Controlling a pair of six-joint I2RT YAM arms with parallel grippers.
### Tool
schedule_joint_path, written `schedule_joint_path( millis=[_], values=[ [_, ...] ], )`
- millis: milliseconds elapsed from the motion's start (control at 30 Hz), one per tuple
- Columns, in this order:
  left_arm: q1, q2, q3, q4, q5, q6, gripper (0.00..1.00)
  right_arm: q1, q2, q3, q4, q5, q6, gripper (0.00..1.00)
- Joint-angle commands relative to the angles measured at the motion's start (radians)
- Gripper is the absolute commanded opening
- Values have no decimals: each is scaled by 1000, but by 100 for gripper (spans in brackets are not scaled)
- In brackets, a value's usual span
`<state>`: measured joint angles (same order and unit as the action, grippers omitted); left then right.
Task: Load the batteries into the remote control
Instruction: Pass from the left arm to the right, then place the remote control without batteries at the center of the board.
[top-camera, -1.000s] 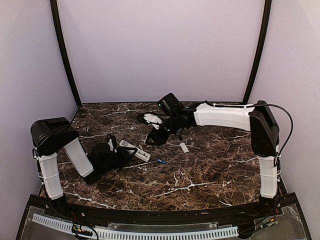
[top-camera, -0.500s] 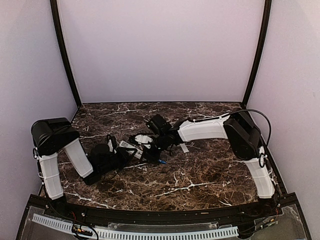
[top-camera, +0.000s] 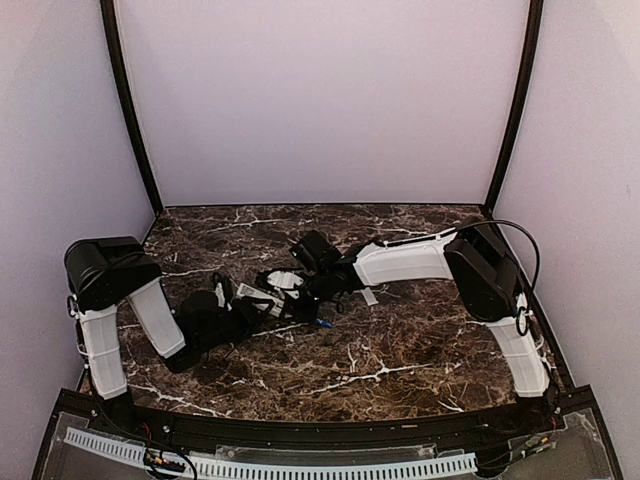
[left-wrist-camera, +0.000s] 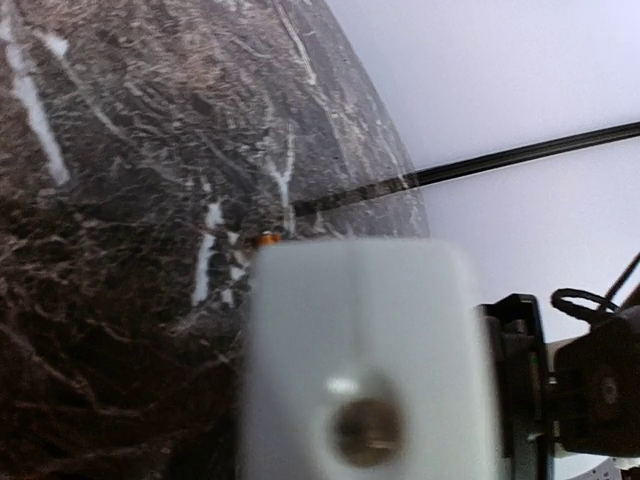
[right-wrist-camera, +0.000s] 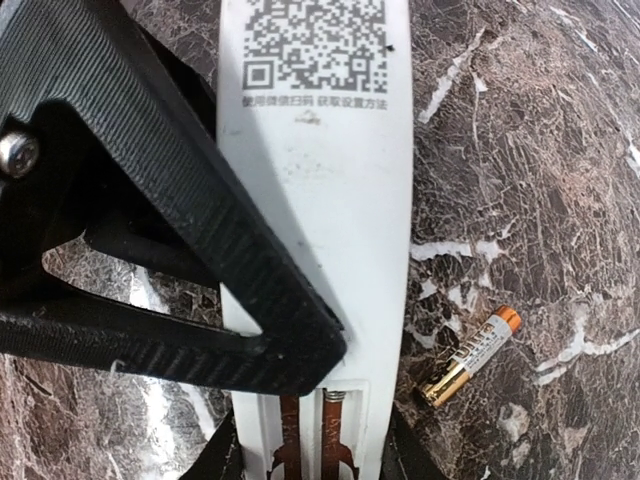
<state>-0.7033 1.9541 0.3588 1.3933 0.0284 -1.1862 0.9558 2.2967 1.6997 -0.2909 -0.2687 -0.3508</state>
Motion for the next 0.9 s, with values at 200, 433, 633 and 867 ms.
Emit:
schedule_joint_path(
  millis=[200,433,633,867],
  values=[
    [-4,-320,-100,-155,-161,189,70,14,-100,-58,-66,-52,-12,15],
    [-12,-862,59,-885,-424,481,71,49,-152,-119,-185,-32,-14,18],
    [-11,-978,102,-1177,-484,541,69,132,-94,-78,-366,78,-61,25],
    [-11,-1014,90,-1253,-484,526,70,184,-58,-19,-493,156,-94,38]
  ],
)
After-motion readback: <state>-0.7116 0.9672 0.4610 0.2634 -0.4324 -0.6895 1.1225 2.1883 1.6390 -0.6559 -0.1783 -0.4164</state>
